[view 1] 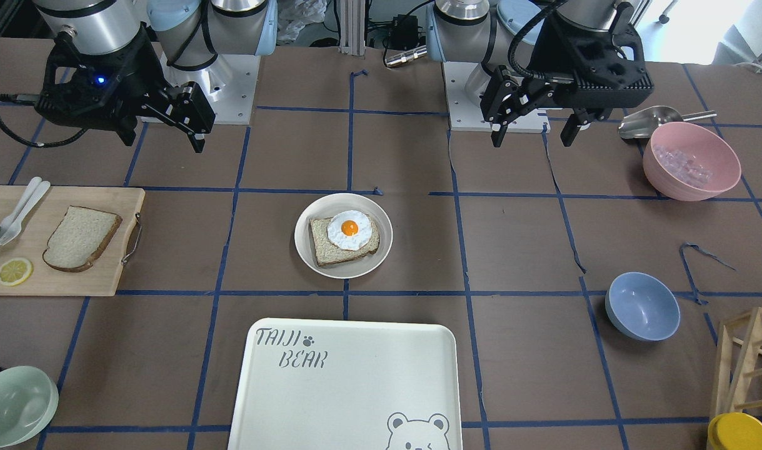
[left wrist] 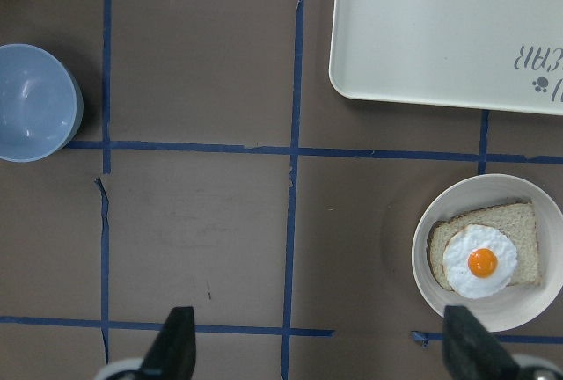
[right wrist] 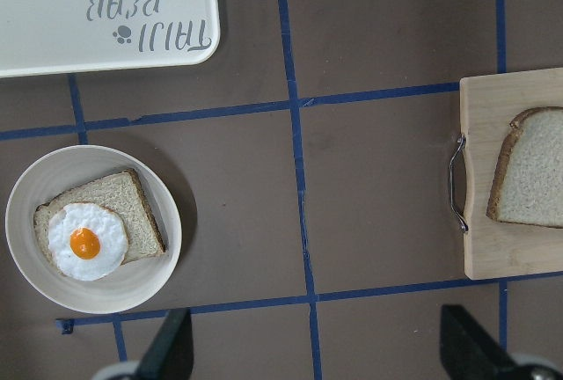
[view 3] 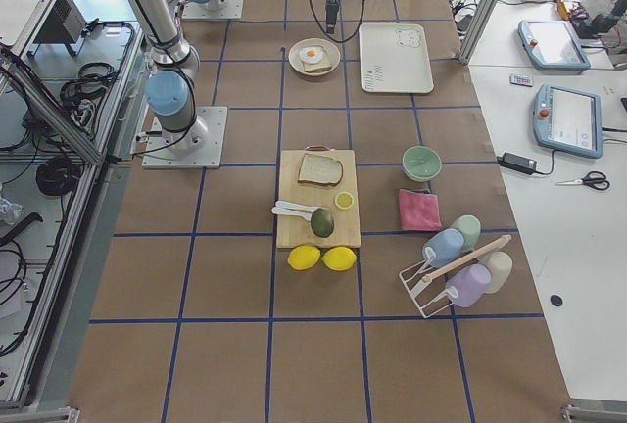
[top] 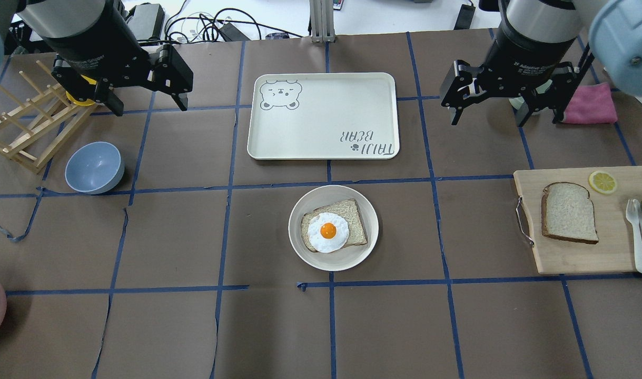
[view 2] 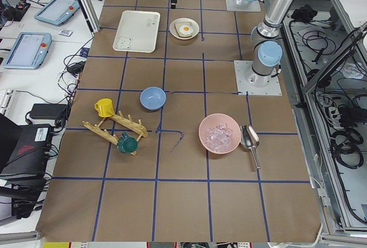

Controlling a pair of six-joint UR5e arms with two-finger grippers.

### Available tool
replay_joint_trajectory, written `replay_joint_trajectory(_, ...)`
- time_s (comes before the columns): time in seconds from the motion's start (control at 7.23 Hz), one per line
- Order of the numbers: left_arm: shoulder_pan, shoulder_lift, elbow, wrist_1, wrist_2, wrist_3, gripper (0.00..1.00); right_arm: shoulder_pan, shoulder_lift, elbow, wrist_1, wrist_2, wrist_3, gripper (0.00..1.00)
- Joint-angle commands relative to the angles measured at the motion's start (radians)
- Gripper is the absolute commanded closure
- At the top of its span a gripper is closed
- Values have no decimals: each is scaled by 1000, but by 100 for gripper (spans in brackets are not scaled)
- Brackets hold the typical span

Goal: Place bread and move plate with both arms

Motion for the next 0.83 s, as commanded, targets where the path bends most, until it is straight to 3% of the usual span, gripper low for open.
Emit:
replay_joint_trajectory(0.0, 0, 0, 0, 0, 0, 0, 0, 2, 0, 0, -1, 5, 0, 0)
replay_joint_trajectory(0.69, 0, 0, 0, 0, 0, 0, 0, 3, -9, 4, 48, 5, 0, 0)
